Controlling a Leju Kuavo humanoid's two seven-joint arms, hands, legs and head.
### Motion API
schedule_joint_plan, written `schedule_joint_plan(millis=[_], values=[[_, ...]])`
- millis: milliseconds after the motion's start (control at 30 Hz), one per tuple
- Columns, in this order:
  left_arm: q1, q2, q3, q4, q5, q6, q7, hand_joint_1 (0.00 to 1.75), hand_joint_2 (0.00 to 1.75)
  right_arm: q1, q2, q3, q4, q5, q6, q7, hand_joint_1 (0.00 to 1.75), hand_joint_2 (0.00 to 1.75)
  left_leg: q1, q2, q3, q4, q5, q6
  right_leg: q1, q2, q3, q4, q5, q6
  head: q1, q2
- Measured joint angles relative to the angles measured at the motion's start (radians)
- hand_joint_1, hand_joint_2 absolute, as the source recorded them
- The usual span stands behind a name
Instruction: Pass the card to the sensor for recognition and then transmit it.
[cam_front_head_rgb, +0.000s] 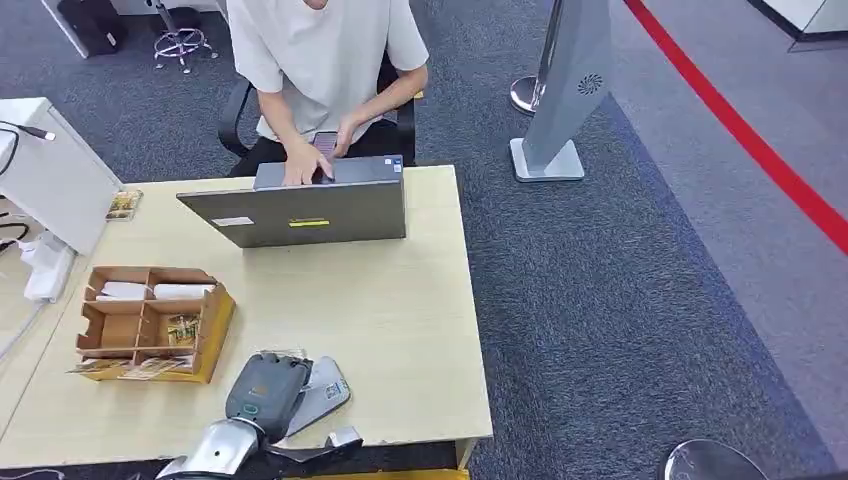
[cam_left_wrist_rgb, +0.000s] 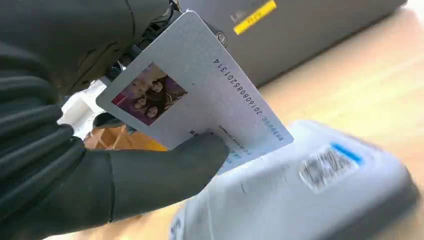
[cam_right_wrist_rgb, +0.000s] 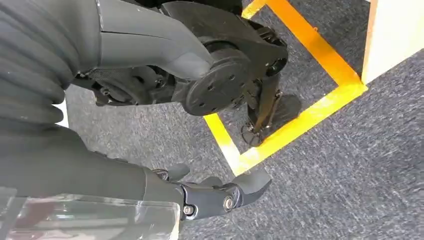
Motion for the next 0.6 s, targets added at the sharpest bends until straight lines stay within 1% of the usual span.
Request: schedule_joint_plan(millis=[133,300,367,500,600], values=[[0.017,-0.024,0.020,0.013,-0.002,-0.003,-0.008,1.75,1.75,0.000,0.000,0.018,-0.001,0.024,0.005,0.000,0.00,1.75,0.000,0.000,0.000,0.000,0.000,0.000,0.000,-0.001,0.000,0.000,0.000,0.000,0.000,0.000],[0.019,-0.041,0.040,0.018,-0.002,-0.012,-0.018,1.75,1.75,-0.004,0.000,0.028,0.000,0.043,0.008,0.000,0.00,1.75,0.000,0.000,0.000,0.000,0.000,0.000,0.000,-0.001,0.001,0.000,0.000,0.000,-0.001,0.000],[0.017,-0.047,0.046,0.020,-0.003,-0.013,-0.019,1.75,1.75,-0.008,0.000,0.028,0.004,0.051,0.025,-0.006,0.00,1.75,0.000,0.000,0.001,0.000,0.000,0.000,0.000,-0.001,0.001,0.000,0.000,0.000,0.000,0.000],[-0.004,-0.047,0.058,0.020,-0.004,-0.011,-0.021,1.75,1.75,-0.008,0.000,0.027,0.007,0.053,0.034,-0.011,0.00,1.75,0.000,0.000,0.002,0.000,0.001,0.000,0.000,-0.001,0.001,0.000,0.000,0.000,0.000,0.000],[-0.051,-0.043,0.067,0.019,-0.004,-0.014,-0.017,1.75,1.75,-0.004,0.000,0.028,0.007,0.058,0.044,-0.014,0.00,1.75,0.000,-0.002,0.001,0.000,0.002,0.000,0.000,-0.002,0.001,0.000,0.000,0.000,0.000,0.000]])
